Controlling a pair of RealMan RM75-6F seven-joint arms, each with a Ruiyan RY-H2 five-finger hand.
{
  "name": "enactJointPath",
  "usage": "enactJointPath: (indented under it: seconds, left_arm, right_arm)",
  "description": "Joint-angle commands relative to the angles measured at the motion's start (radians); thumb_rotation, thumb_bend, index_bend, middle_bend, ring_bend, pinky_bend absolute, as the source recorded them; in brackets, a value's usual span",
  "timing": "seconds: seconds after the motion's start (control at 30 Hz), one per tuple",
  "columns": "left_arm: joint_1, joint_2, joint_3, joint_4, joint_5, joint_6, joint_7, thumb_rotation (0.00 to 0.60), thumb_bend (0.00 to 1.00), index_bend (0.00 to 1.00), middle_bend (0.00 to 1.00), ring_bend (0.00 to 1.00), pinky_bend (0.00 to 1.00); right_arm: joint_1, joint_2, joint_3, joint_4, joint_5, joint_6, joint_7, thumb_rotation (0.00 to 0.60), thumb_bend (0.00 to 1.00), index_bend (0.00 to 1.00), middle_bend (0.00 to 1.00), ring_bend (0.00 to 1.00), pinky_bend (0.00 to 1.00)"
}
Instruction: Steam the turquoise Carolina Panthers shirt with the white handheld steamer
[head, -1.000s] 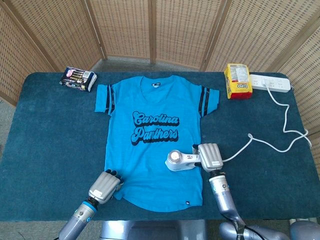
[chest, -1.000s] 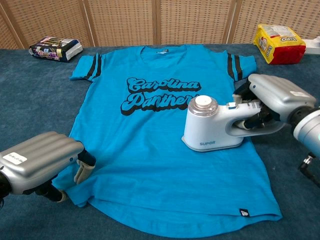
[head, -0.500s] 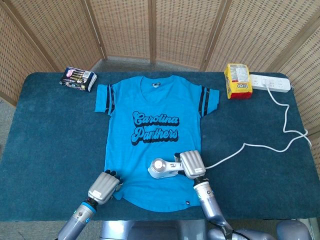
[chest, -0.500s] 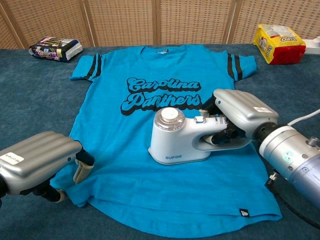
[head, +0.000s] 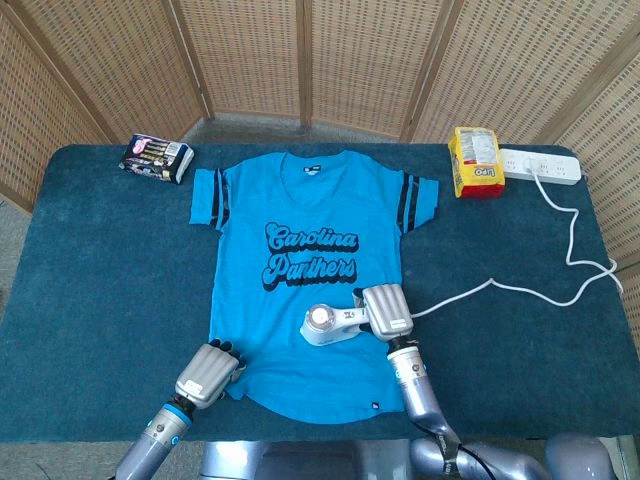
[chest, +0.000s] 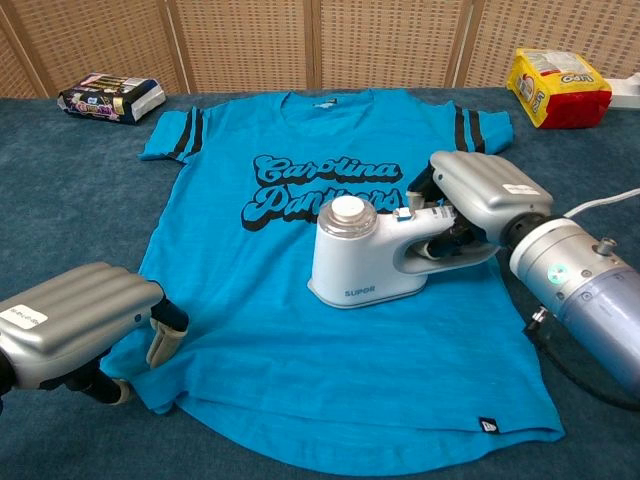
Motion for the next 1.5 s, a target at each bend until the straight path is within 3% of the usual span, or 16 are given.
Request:
enactJointPath:
  seconds: [0.03, 0.37, 0.7, 1.13, 1.5]
  left_arm:
    - [0.000, -0.001, 0.000, 0.000, -0.001, -0.001, 0.001, 0.599, 0.31, 0.63, 0.56, 0.39, 0.39]
    - [-0.001, -0.004, -0.004, -0.002, -0.009, 0.000, 0.013, 0.597, 0.31, 0.63, 0.56, 0.39, 0.39]
    - [-0.001, -0.002, -0.006, -0.006, -0.013, 0.002, 0.019, 0.600, 0.31, 0.63, 0.56, 0.39, 0.39]
    - [-0.003, -0.008, -0.002, -0.005, -0.011, -0.002, 0.023, 0.598, 0.31, 0.63, 0.56, 0.39, 0.39]
    - [-0.001, -0.008, 0.001, -0.002, -0.010, -0.001, 0.017, 0.599, 0.31, 0.63, 0.56, 0.39, 0.39]
  right_arm:
    - [0.011, 0.001, 0.022, 0.030, 0.017, -0.010, 0.002, 0.599, 0.29, 0.72, 0.73, 0.76, 0.65]
    - [0.052, -0.003, 0.089, 0.154, 0.047, -0.028, 0.052, 0.600, 0.29, 0.72, 0.73, 0.76, 0.64]
    - [0.072, -0.005, 0.120, 0.226, 0.067, -0.032, 0.098, 0.600, 0.29, 0.72, 0.73, 0.76, 0.64]
    - [0.012, 0.040, 0.033, 0.104, 0.021, 0.007, 0.121, 0.600, 0.29, 0.72, 0.73, 0.76, 0.64]
    - [0.013, 0.118, 0.089, 0.038, 0.032, 0.046, 0.111, 0.600, 0.29, 0.72, 0.73, 0.76, 0.64]
